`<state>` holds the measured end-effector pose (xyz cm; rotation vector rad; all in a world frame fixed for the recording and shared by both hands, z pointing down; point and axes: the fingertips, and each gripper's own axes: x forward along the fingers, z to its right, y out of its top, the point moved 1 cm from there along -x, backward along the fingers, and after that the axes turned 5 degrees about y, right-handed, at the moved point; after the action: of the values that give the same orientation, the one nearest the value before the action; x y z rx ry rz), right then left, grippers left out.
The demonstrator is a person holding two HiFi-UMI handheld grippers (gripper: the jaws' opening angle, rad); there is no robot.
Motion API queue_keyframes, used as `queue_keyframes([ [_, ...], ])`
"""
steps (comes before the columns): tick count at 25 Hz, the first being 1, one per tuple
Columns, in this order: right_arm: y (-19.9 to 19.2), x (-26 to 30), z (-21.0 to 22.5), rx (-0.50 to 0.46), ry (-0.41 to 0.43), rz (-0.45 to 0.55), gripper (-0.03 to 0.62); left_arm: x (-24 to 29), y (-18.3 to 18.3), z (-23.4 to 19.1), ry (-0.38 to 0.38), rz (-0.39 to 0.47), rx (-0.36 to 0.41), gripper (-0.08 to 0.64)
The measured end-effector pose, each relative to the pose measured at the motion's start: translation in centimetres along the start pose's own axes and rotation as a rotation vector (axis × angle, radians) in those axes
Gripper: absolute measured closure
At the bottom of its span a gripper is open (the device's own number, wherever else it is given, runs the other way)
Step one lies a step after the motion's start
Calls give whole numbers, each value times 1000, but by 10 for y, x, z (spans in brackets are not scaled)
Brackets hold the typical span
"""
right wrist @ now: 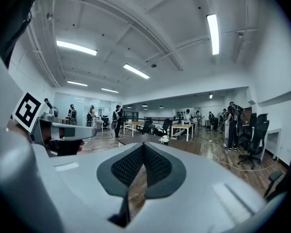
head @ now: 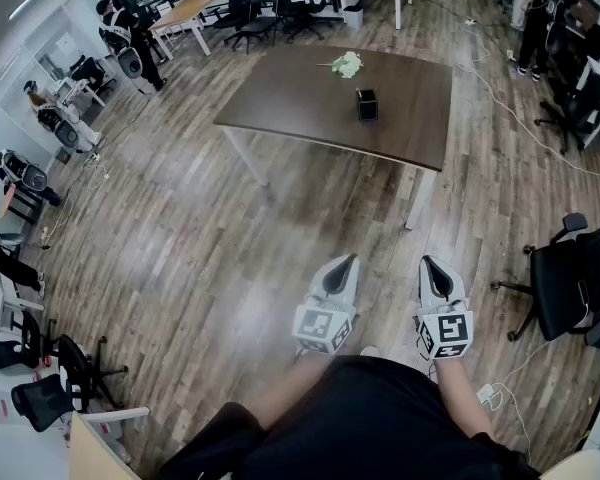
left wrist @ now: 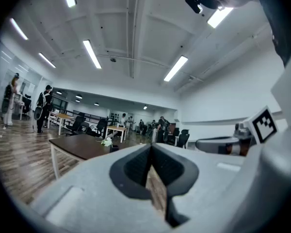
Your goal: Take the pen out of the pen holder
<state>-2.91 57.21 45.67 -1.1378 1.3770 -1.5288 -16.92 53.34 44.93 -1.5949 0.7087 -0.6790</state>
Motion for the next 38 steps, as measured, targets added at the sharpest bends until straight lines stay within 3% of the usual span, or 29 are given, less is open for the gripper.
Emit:
queue_keyframes([
  [7, -7, -25, 20, 46, -30, 31, 591, 5, -3, 22, 4, 7, 23, 557],
  [14, -25, -41, 34, 118, -44, 40, 591, 9, -15, 46, -41, -7, 54, 557],
  [22, -28, -29, 56, 113, -68, 28, 591, 47, -28, 46, -101, -5, 48, 557],
  [28, -33, 23, 76, 88, -59, -11, 591, 97, -32, 14, -111, -5, 42, 557],
  [33, -38, 89, 111, 155, -59, -43, 591, 159, -37, -27, -107, -28, 42, 557],
  [38, -7, 178, 159, 183, -73, -36, 591, 236, -20, -83, -111, -45, 42, 557],
])
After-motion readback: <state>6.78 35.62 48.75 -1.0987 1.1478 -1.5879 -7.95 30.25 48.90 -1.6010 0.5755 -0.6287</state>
